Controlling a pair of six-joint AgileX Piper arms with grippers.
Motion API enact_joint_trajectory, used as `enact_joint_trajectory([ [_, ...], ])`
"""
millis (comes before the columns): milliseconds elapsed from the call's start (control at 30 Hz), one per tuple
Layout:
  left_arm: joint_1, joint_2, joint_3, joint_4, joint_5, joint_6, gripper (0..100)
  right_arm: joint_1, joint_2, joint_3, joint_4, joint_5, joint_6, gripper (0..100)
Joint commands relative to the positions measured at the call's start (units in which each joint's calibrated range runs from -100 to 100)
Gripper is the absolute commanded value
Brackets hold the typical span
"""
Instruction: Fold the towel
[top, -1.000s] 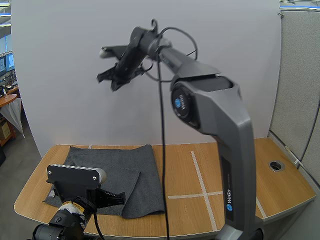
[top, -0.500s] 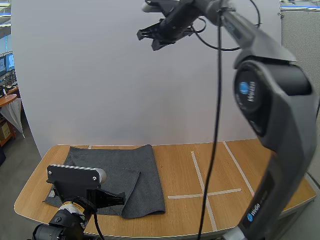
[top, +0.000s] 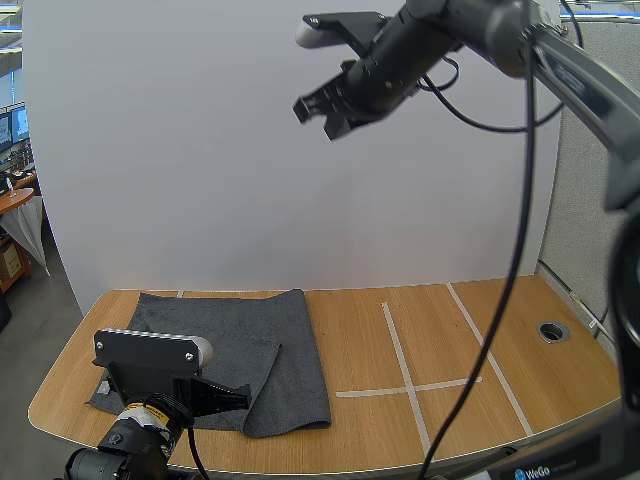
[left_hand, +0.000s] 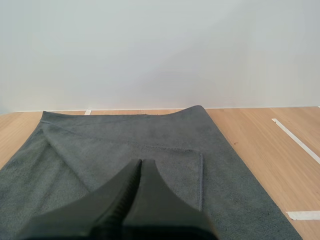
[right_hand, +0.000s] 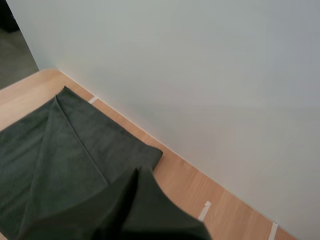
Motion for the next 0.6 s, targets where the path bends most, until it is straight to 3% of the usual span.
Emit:
enact_joint_trajectory([
  [0,-0.17,-0.19,0.06,-0.96,-1.18,-0.13,0,-0.20,-5.02,6.29,-0.86,-4.92,-2.84,0],
  [367,-0.17,-0.19,0.06,-0.96,-1.18,-0.13,0,1.31,-14.15,20.45,-1.13,-11.81,-7.43,0],
  [500,-0.17,-0.19,0.06,-0.96,-1.18,-0.13,0,6.11,-18.06,21.88,-2.29,-13.22,-6.56,0],
  [567,-0.17,-0.19,0.06,-0.96,-1.18,-0.13,0,8.69,-18.73,21.88,-5.93,-13.22,-3.20,0],
])
